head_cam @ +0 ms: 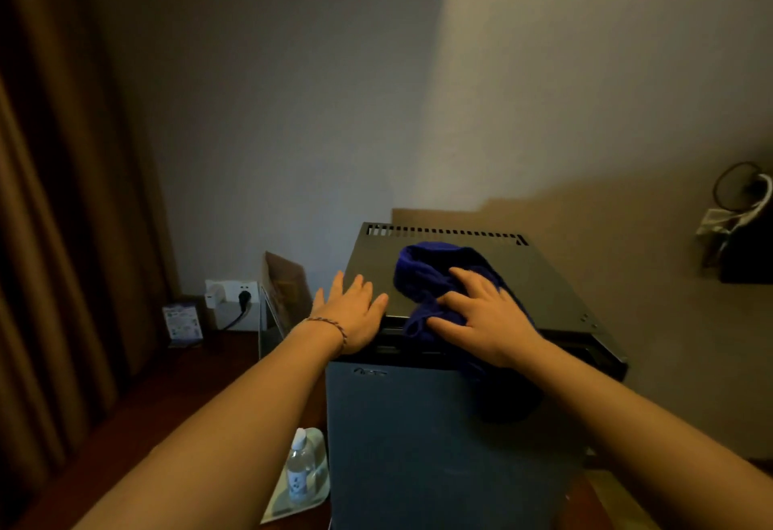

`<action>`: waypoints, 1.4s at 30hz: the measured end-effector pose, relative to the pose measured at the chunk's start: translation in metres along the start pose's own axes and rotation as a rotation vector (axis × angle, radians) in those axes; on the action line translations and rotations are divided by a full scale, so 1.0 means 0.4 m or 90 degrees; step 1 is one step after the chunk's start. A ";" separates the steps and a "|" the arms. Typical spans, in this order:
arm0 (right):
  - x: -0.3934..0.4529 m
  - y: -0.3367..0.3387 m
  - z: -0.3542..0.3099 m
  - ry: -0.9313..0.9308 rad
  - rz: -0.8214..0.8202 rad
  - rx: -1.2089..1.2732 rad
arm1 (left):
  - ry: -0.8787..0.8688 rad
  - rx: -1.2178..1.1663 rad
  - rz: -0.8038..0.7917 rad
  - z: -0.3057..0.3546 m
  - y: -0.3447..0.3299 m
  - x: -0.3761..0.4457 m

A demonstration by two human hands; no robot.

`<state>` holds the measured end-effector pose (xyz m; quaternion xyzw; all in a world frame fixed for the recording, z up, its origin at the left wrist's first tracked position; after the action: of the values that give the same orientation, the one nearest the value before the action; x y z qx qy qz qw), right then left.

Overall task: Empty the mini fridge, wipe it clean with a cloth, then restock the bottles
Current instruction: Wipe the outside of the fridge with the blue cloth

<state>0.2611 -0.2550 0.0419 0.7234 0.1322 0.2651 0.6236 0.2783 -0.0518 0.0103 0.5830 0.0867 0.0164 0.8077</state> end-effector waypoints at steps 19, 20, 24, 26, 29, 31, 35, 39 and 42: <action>0.138 -0.017 0.306 0.008 -0.151 -0.010 | -0.049 0.069 -0.002 0.289 -0.032 0.217; 0.160 -0.019 0.329 -0.001 -0.144 -0.017 | -0.043 0.066 0.001 0.296 -0.033 0.230; 0.246 -0.025 0.412 -0.022 -0.104 -0.038 | -0.026 0.063 0.013 0.320 -0.036 0.274; 0.284 -0.018 0.447 -0.037 -0.063 -0.038 | -0.015 0.076 0.018 0.328 -0.037 0.289; 0.333 -0.013 0.492 -0.058 -0.021 -0.039 | -0.004 0.086 0.021 0.330 -0.042 0.307; 0.359 -0.012 0.525 -0.073 -0.005 -0.040 | -0.005 0.086 0.023 0.327 -0.044 0.311; 0.391 -0.012 0.581 -0.104 0.000 -0.026 | -0.010 0.085 0.028 0.324 -0.045 0.306; 0.397 -0.016 0.580 -0.080 -0.002 -0.019 | -0.007 0.093 0.032 0.326 -0.043 0.306; 0.362 -0.007 0.554 -0.036 -0.001 -0.020 | -0.004 0.100 0.037 0.325 -0.043 0.305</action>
<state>0.5023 -0.3635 0.0526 0.7207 0.1110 0.2466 0.6384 0.4177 -0.1638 0.0188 0.6470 0.0687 0.0310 0.7587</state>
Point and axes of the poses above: each hand's wrist, its own x-axis towards the middle knuckle, its own y-axis out of the back of the hand, z = x × y, the point moved 9 cm from there along x, towards the middle knuckle, and after that the axes turned 10 degrees about y, right-handed, at the moved point
